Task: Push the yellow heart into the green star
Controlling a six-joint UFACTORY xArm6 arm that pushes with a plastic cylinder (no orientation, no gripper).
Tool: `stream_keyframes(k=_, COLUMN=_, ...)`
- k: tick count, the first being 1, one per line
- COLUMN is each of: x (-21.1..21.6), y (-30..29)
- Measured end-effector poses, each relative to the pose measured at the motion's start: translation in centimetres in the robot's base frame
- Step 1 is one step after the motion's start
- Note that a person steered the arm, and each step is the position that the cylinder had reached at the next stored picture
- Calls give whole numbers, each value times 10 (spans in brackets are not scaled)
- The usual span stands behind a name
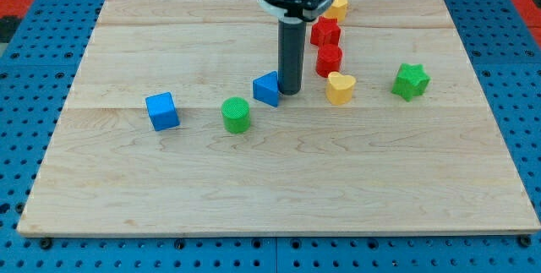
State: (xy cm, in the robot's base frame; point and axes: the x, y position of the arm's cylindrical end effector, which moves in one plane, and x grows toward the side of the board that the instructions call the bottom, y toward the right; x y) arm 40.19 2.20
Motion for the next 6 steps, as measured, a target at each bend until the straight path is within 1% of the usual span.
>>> stream_keyframes(k=1, x=6, y=50)
stream_keyframes(k=2, x=29, y=92)
stream_keyframes(k=4, x=46, y=122)
stream_keyframes(k=5, x=54, y=106)
stream_keyframes(k=6, x=25, y=47)
